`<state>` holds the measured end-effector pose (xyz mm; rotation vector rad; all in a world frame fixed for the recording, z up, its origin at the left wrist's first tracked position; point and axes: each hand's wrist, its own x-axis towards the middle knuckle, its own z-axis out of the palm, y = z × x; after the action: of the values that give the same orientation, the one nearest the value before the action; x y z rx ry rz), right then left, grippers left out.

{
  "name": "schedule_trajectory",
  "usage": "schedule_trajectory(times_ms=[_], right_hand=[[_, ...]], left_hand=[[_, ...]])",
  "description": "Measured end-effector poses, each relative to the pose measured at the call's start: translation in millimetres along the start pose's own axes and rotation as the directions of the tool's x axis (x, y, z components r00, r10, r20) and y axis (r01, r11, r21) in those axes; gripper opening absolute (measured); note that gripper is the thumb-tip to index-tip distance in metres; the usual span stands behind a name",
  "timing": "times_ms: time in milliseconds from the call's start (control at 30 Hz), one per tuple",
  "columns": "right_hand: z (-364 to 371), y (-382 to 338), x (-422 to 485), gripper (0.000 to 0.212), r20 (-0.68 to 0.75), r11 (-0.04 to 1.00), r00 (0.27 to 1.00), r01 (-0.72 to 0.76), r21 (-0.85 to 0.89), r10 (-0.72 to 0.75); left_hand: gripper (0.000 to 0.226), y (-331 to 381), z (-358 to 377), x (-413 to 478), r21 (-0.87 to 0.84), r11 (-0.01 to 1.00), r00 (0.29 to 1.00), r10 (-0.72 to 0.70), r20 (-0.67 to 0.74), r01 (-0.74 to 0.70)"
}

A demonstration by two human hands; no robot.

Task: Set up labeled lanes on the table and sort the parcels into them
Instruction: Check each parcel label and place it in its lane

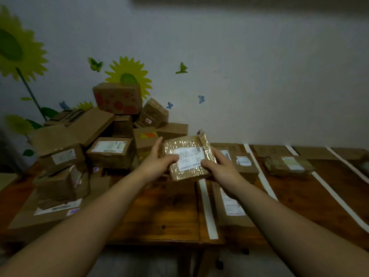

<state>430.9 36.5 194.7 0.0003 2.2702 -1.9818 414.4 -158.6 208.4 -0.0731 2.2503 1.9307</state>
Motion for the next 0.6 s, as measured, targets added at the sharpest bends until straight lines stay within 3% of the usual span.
schedule_trajectory(times_ms=[67, 200, 333, 500, 600], right_hand=[[-38.0, 13.3, -10.9, 0.048, -0.097, 0.999, 0.995, -0.019, 0.048, 0.024], [-110.4, 43.8, -27.7, 0.070, -0.404, 0.996, 0.912, -0.039, 0.085, 0.070], [-171.1, 67.0, -44.8, 0.088, -0.338, 0.977, 0.927, -0.104, 0.184, 0.162], [-244.7, 87.7, -55.9, 0.091, -0.305, 0.983, 0.935, -0.158, 0.095, 0.180], [-252.0, 99.5, -49.5, 0.091, -0.290, 0.980, 0.936, -0.197, 0.027, 0.197]], left_hand=[[0.066, -2.3, 39.2, 3.4, -0.019, 0.998, 0.996, -0.055, 0.073, 0.057], [0.043, -5.9, 141.6, 12.0, -0.203, 0.973, 0.994, -0.097, 0.047, 0.105], [0.040, -8.7, 239.5, 11.0, -0.256, 0.957, 0.989, -0.115, 0.088, 0.134], [0.032, -19.4, 285.2, 17.8, 0.034, 0.992, 0.987, -0.122, 0.102, 0.119], [0.050, -24.2, 293.7, 20.9, 0.096, 0.993, 0.984, -0.081, 0.159, 0.066]])
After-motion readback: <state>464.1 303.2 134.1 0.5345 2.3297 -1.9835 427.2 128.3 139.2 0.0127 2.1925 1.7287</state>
